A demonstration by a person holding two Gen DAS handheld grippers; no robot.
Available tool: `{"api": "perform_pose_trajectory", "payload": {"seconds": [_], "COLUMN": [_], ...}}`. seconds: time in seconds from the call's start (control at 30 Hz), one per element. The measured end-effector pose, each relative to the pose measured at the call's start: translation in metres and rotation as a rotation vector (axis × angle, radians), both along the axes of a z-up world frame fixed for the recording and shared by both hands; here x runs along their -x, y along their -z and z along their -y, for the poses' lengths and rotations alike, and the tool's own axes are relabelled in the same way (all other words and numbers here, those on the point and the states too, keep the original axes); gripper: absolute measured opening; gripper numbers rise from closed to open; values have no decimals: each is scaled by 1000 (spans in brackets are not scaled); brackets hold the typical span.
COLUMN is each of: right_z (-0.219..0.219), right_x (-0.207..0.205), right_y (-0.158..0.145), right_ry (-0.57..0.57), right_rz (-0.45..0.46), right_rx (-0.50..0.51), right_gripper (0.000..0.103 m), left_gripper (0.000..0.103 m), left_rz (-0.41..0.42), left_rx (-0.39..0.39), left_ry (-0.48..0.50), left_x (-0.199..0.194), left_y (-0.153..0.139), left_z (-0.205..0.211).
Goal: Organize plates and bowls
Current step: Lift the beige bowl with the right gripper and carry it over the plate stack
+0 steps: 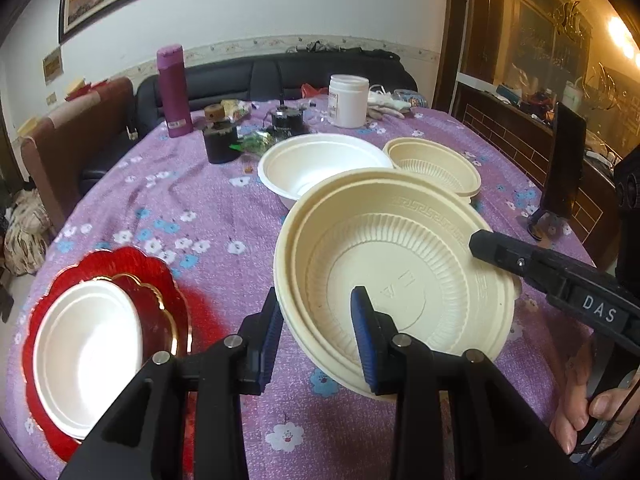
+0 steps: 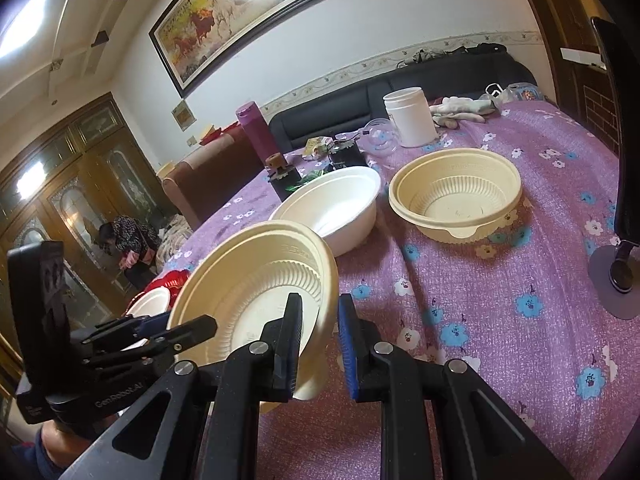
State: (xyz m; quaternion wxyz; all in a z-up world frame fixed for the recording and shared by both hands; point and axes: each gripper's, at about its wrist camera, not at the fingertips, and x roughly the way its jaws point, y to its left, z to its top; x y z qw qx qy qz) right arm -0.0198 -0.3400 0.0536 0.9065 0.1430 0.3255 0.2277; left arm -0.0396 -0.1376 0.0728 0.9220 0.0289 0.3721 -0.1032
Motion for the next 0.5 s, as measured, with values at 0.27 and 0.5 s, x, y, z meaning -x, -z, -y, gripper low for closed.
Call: {"api": "perform_pose_trajectory", "payload": {"seconds": [0.27, 0.5], "right_z": [-11, -22], "right_x": [12, 23], "right_y": [-10, -23], "right_ry": [9, 18], "right_rz": [-6, 1], "right_rx": [-18, -31], "right_gripper": [20, 20], "left_gripper": [36, 36], "left_rz": [60, 100], "left_rx": [-23, -14], "left_ry": [-9, -23], "left_x": [12, 19], "left_y": [-12, -22], "left_z": [-8, -24]}}
